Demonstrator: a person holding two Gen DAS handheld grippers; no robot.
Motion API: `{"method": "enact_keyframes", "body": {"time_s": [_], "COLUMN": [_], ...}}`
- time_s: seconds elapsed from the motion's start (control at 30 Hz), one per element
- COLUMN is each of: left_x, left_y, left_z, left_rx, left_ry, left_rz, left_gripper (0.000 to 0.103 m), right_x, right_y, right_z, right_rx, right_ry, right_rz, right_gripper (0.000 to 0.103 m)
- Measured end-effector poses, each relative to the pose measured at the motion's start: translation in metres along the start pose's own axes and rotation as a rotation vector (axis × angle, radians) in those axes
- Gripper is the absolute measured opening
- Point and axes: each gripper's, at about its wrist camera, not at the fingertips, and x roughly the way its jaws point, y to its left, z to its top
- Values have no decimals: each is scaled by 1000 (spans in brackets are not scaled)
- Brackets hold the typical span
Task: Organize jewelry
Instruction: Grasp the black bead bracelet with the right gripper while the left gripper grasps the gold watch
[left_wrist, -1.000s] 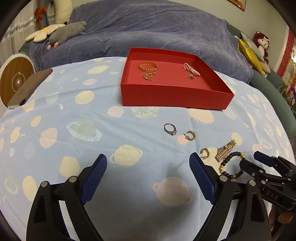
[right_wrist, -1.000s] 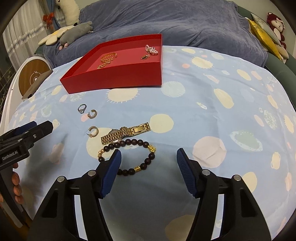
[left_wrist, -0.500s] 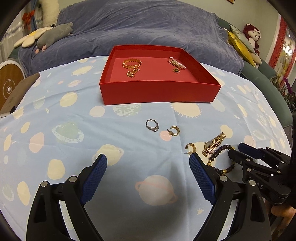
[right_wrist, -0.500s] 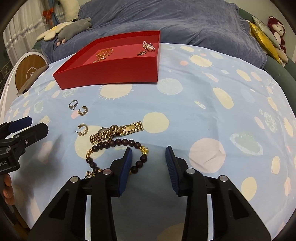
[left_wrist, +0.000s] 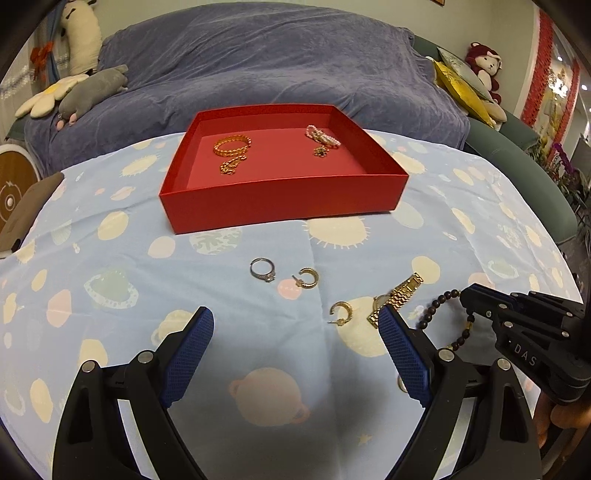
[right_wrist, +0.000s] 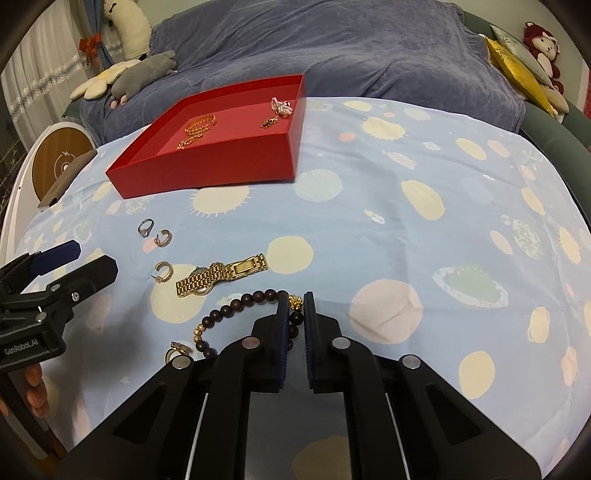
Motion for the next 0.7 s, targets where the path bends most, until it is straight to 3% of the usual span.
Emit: {"method": "enact_keyframes", "body": {"time_s": [0.27, 0.53, 0.7], "left_x": [14, 41, 56], "left_y": [-44, -72, -73], "left_z": [7, 12, 9], "left_rx": [103, 190, 188], "left_ry": [7, 5, 31], "left_rz": [-68, -87, -97], "left_gripper": [88, 88, 80], "right_x": [-13, -14, -17], "right_y": [-28, -48, -54], "right_z": [5, 1, 0], "right_rx": [65, 109, 122], "right_ry": [-31, -20, -23], "right_rz": [-18, -5, 2], "right_gripper": [7, 7, 7]}}
